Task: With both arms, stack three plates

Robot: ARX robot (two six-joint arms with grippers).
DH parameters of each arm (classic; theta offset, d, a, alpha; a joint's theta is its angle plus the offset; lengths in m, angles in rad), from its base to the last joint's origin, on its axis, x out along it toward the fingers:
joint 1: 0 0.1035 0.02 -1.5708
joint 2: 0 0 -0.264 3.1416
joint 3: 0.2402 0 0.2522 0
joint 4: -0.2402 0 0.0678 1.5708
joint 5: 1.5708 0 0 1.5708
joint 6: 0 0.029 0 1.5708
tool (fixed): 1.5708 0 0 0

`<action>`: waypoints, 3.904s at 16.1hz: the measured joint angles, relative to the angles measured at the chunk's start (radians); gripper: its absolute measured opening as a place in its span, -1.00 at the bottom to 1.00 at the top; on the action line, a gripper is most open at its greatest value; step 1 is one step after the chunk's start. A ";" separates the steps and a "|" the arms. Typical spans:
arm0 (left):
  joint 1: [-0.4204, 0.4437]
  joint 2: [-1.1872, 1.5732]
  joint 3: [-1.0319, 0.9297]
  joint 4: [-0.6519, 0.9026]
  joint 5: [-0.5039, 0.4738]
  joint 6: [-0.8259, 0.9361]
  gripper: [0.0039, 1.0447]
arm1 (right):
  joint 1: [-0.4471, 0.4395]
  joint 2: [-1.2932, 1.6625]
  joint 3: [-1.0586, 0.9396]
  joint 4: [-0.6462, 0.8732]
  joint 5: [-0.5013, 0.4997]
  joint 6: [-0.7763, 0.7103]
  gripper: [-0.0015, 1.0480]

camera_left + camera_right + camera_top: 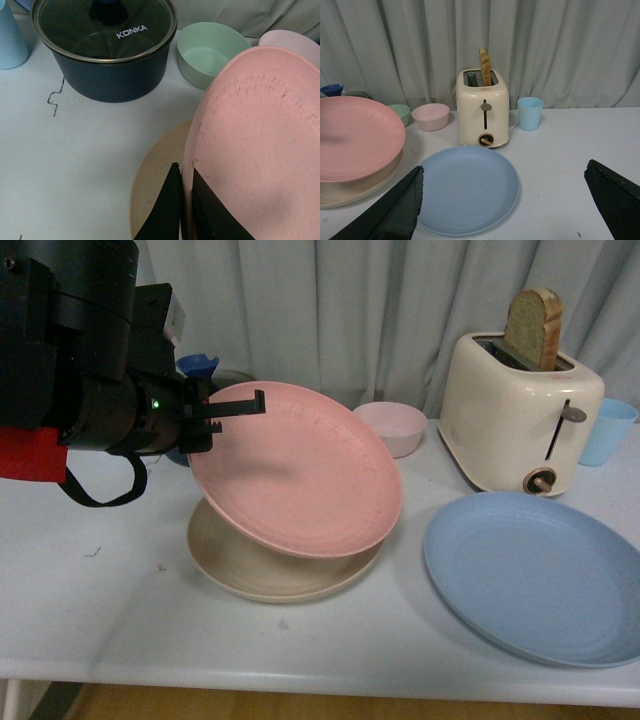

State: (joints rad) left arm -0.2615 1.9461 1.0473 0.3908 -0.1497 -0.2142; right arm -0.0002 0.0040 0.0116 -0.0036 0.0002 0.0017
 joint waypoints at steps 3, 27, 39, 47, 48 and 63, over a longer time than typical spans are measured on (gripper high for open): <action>0.014 0.001 -0.021 0.022 0.008 -0.018 -0.95 | 0.000 0.000 0.000 0.000 0.000 0.000 0.87; 0.141 -0.986 -0.565 0.091 0.025 0.194 -0.47 | 0.000 0.000 0.000 0.000 0.000 0.000 0.87; 0.261 -1.365 -0.951 0.087 0.149 0.200 -0.97 | 0.000 0.000 0.000 0.000 0.000 0.000 0.87; 0.261 -1.555 -1.012 -0.029 0.149 0.200 -0.97 | 0.000 0.000 0.000 0.000 0.000 0.000 0.87; 0.261 -1.564 -1.036 0.003 0.149 0.200 -0.97 | 0.000 0.000 0.000 0.000 0.000 0.000 0.87; 0.261 -1.940 -1.036 -0.401 0.148 0.200 -0.97 | 0.000 0.000 0.000 0.001 0.000 0.000 0.87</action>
State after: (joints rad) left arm -0.0002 0.0063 0.0116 -0.0105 -0.0013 -0.0143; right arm -0.0002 0.0040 0.0116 -0.0029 0.0002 0.0017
